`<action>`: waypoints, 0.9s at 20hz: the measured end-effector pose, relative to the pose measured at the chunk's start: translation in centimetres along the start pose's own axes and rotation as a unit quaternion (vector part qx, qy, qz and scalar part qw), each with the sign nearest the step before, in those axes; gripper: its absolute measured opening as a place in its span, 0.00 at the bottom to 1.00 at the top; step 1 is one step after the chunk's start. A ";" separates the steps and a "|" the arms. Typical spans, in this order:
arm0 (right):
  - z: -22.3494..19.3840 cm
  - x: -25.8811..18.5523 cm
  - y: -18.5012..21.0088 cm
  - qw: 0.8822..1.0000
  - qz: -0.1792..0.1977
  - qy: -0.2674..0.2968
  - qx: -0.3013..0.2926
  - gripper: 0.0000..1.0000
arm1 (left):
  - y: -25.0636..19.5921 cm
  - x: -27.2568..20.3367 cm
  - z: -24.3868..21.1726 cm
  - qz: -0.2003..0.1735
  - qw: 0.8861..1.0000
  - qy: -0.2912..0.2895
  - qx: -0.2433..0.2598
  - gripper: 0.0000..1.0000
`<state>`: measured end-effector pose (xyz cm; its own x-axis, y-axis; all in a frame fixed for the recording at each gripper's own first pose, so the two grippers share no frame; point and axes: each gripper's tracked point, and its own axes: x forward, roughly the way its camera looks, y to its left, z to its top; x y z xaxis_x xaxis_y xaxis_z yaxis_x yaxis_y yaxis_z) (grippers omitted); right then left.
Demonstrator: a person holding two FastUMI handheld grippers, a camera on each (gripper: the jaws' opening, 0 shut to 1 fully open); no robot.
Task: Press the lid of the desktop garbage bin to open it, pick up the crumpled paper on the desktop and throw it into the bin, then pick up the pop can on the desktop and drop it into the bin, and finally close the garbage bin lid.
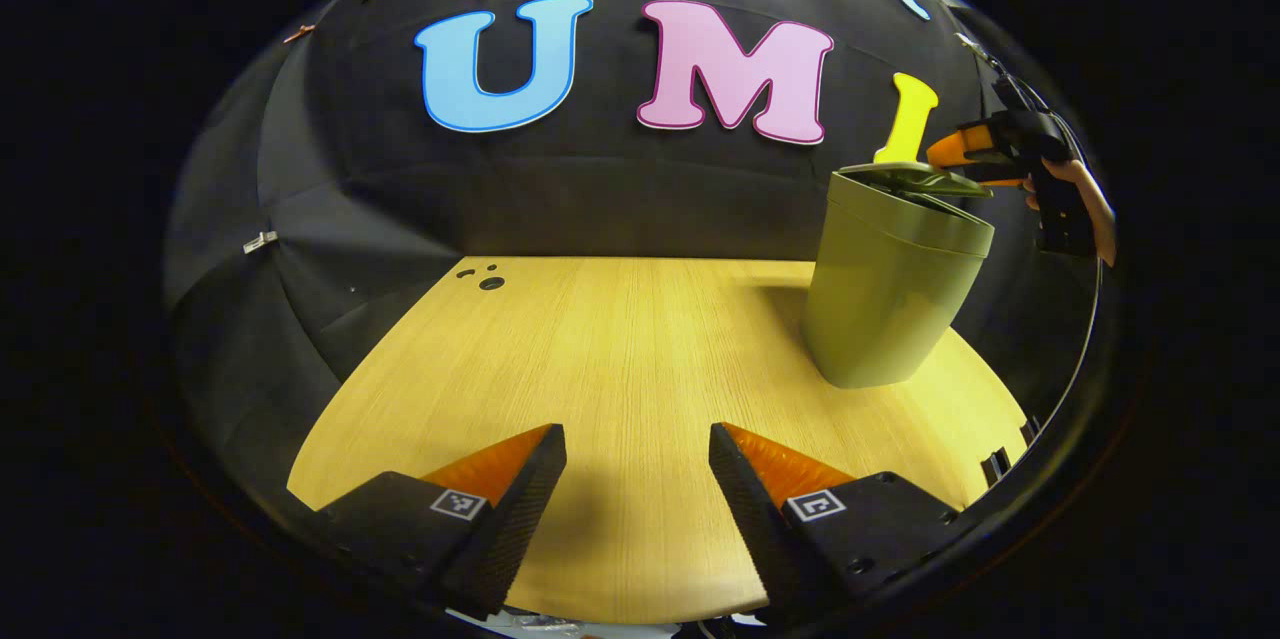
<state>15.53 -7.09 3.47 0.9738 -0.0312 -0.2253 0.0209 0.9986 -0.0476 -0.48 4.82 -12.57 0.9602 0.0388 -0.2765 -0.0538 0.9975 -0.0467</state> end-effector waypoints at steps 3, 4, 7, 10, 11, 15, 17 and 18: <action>-1.8 -0.2 -0.1 1.000 -0.003 0.017 -0.001 0.98 | 0.1 -0.4 -0.5 -0.001 1.000 0.001 0.004 0.93; -2.1 -0.3 0.0 1.000 -0.003 0.021 0.006 0.98 | 0.1 -0.5 -0.7 -0.002 1.000 0.003 0.004 0.93; -3.1 -0.3 0.3 0.999 -0.008 0.029 0.009 0.98 | 0.1 -0.6 -1.5 -0.004 1.000 0.008 0.004 0.93; -3.0 -0.5 0.4 1.000 -0.008 0.022 -0.004 0.99 | 0.1 -0.8 -1.6 -0.004 1.000 0.007 0.007 0.93; -3.2 -0.4 0.4 1.000 -0.007 0.024 -0.007 0.99 | 0.1 -0.8 -1.6 -0.004 1.000 0.006 0.009 0.93; -3.4 -0.4 0.6 1.000 -0.003 0.021 -0.002 0.99 | 0.1 -0.9 -1.5 -0.004 1.000 0.004 0.007 0.93; -3.7 -0.1 0.7 1.000 0.002 0.020 -0.004 1.00 | 0.2 -0.9 -1.3 -0.005 1.000 0.002 0.006 0.93; -3.9 -0.4 0.8 1.000 0.005 0.018 -0.007 1.00 | 0.2 -0.9 -1.2 -0.005 1.000 0.001 0.008 0.93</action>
<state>14.28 -6.45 -0.25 0.9653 -0.0234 -0.2600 0.0084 0.9982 -0.0589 -1.66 4.89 -13.44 0.9604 0.0280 -0.2774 -0.0389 0.9987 -0.0339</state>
